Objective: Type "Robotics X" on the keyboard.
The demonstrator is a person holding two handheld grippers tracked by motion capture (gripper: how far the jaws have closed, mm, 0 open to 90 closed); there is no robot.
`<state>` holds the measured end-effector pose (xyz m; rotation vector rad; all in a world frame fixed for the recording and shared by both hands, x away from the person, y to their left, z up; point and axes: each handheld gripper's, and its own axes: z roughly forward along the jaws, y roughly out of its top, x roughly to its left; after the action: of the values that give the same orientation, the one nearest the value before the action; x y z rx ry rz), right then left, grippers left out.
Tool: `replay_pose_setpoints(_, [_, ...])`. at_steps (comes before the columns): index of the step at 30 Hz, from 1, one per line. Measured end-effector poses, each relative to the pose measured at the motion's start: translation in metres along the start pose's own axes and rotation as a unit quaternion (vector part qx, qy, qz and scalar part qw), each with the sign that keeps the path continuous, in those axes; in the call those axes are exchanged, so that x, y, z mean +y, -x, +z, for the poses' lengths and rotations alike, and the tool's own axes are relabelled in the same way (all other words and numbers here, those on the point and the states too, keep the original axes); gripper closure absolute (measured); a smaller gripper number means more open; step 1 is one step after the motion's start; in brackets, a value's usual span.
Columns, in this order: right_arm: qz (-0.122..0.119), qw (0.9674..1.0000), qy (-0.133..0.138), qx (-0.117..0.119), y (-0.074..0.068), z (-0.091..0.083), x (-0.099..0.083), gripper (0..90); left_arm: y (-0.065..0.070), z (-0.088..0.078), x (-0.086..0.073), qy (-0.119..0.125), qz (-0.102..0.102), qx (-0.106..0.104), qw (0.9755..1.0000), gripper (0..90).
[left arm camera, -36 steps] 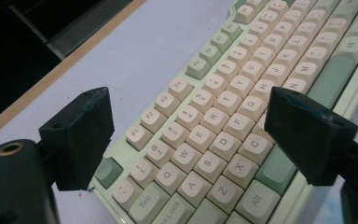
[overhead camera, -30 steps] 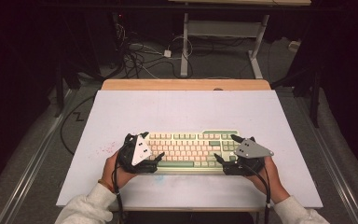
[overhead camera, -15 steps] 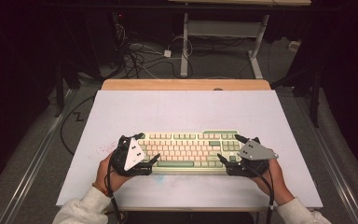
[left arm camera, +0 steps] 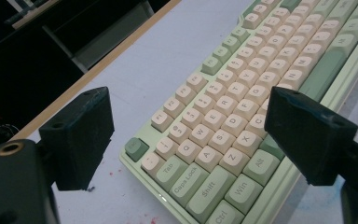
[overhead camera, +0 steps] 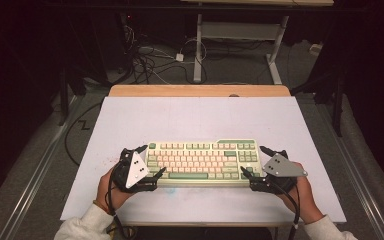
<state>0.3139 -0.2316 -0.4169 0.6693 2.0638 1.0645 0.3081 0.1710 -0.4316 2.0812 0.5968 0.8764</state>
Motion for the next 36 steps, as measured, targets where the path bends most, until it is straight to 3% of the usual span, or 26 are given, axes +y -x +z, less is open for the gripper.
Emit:
replay_pose_setpoints(5, [0.005,1.0000,0.001,-0.004,0.002,-0.005,-0.005,17.2,0.001,-0.003,-0.004,0.000,0.006,0.004,1.0000,15.2])
replay_pose_setpoints(27, [0.026,0.9992,0.004,-0.029,0.015,-0.028,-0.039,17.4,-0.002,-0.013,-0.034,-0.019,-0.009,0.006,0.9998,15.1])
replay_pose_setpoints(36, [0.039,0.9989,0.001,-0.026,0.011,-0.036,-0.059,17.6,0.002,-0.017,-0.047,-0.037,-0.016,-0.006,0.9992,15.1])
